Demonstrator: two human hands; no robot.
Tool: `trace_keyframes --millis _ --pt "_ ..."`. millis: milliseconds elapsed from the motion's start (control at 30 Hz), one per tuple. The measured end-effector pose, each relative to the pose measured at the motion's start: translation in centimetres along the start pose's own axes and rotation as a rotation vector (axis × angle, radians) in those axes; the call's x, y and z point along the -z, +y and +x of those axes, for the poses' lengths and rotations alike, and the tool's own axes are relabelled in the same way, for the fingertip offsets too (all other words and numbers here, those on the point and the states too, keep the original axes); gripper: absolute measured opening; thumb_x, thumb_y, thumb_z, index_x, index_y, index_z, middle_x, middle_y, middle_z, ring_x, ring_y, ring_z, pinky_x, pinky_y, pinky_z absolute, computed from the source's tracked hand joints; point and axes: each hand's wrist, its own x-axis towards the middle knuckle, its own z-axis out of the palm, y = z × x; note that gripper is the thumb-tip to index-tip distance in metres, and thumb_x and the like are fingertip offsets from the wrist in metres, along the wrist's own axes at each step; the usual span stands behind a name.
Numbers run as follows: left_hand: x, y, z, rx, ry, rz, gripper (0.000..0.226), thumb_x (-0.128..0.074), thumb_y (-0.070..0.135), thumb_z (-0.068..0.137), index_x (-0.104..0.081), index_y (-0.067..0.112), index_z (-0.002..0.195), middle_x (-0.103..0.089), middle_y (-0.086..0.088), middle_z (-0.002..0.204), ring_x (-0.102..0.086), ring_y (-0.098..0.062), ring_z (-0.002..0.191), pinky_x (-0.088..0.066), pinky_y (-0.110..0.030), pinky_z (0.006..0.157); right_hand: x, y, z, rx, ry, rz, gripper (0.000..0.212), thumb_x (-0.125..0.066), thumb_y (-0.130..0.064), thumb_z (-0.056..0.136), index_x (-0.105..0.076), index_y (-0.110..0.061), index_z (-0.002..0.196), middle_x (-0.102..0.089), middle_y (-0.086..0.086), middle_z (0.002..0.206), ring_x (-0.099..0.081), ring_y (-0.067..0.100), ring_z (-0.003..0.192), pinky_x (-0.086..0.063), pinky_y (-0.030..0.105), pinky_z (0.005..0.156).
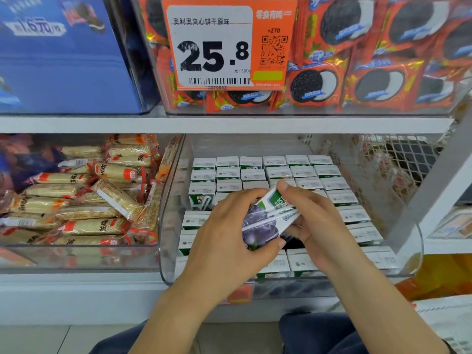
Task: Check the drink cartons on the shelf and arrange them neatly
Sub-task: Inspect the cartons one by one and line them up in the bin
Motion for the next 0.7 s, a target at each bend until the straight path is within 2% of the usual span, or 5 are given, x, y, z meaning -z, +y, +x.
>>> trace_keyframes --millis 267,433,500,567,700 --pt "0.3 -0.1 0.3 0.002 0.002 -0.035 0.058 -0.072 0.040 0.066 -0.043 0.049 0.115 -0.055 0.022 0.107 -0.055 -0.003 0.102 -0.051 -0.029 0.081 -0.3 0.3 -0.3 0.008 -0.003 0.009 0.028 -0.071 -0.039 0.070 -0.076 -0.012 0.076 -0.072 0.009 0.079 -0.069 0.019 0.072 -0.055 0.025 0.060" --pt "0.5 0.1 0.1 0.046 0.034 -0.087 0.056 -0.072 0.039 0.065 -0.046 0.052 0.112 -0.057 0.023 0.107 -0.057 -0.003 0.102 -0.052 -0.026 0.081 -0.3 0.1 -0.1 0.032 -0.037 0.010 0.047 -0.068 -0.047 0.071 -0.073 -0.005 0.091 -0.073 0.014 0.091 -0.070 0.024 0.082 -0.057 0.028 0.066" --pt "0.6 0.2 0.2 0.096 0.068 -0.167 0.053 -0.073 0.037 0.063 -0.049 0.055 0.107 -0.059 0.022 0.109 -0.058 -0.001 0.102 -0.053 -0.022 0.081 -0.2 -0.1 -0.1 0.032 -0.090 0.068 0.044 -0.068 -0.048 0.074 -0.074 -0.009 0.094 -0.072 0.014 0.097 -0.070 0.024 0.088 -0.058 0.029 0.070" --pt "0.8 0.3 0.2 0.124 0.099 -0.252 0.055 -0.074 0.031 0.064 -0.050 0.052 0.108 -0.062 0.019 0.111 -0.060 -0.002 0.104 -0.053 -0.022 0.083 0.0 -0.2 -0.1 0.037 -0.156 0.119 0.039 -0.072 -0.042 0.073 -0.074 -0.011 0.099 -0.072 0.011 0.100 -0.068 0.022 0.091 -0.056 0.027 0.071" --pt "1.1 0.4 0.3 0.162 0.114 -0.392 0.056 -0.080 0.019 0.068 -0.058 0.034 0.117 -0.066 0.013 0.111 -0.063 -0.007 0.105 -0.055 -0.027 0.086 0.2 -0.1 -0.1 0.069 -0.259 0.117 0.046 -0.068 -0.015 0.073 -0.064 -0.006 0.118 -0.069 0.012 0.108 -0.067 0.022 0.097 -0.054 0.027 0.076"
